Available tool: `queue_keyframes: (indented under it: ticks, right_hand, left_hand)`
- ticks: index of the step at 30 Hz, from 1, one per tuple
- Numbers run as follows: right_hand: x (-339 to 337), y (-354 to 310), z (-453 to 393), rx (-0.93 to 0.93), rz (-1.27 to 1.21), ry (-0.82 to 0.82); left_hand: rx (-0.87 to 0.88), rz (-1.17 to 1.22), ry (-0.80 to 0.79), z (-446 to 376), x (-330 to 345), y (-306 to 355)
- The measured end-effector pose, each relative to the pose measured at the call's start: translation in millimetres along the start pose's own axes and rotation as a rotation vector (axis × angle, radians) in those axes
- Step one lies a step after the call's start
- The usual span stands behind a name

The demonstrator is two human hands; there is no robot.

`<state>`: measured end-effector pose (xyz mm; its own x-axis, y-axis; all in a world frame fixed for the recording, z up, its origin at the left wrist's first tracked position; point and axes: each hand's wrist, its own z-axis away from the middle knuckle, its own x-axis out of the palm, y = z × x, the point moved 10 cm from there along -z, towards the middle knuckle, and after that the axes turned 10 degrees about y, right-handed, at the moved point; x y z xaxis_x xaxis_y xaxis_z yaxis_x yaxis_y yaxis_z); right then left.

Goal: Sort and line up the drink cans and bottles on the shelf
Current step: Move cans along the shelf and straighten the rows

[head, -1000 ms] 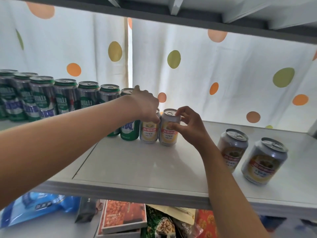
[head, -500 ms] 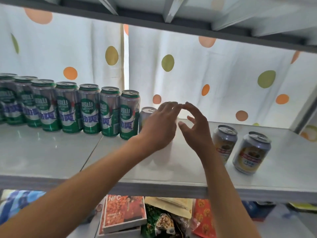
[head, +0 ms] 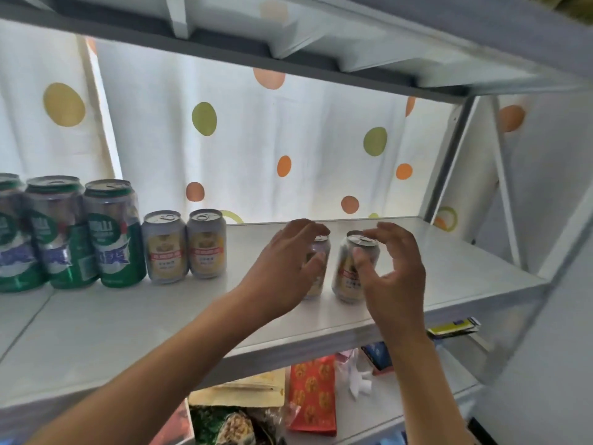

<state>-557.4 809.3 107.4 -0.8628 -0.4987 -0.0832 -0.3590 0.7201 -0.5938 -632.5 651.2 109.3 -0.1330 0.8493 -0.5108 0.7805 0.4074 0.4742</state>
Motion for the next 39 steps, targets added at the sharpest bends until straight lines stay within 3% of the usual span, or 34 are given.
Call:
queue_keyframes:
  ticks: [5, 16, 26, 33, 39]
  right_hand:
    - [-1, 41, 1, 0.122, 0.129, -0.108]
    - [18, 63, 6, 0.199, -0.069, -0.199]
    - [32, 56, 1, 0.127, -0.062, -0.201]
    - [53, 31, 2, 0.024, -0.150, -0.174]
    - [75, 5, -4, -0.001, -0.258, -0.177]
  left_hand:
    - [-0.065, -0.152, 0.113, -6, 8, -4]
    - [-0.111, -0.215, 0.075, -3, 20, -16]
    - [-0.243, -0.083, 0.102, -8, 7, -26]
    - [-0.242, -0.143, 0.133, -24, -26, -35]
    - [-0.175, -0.350, 0.202, -48, -63, -32]
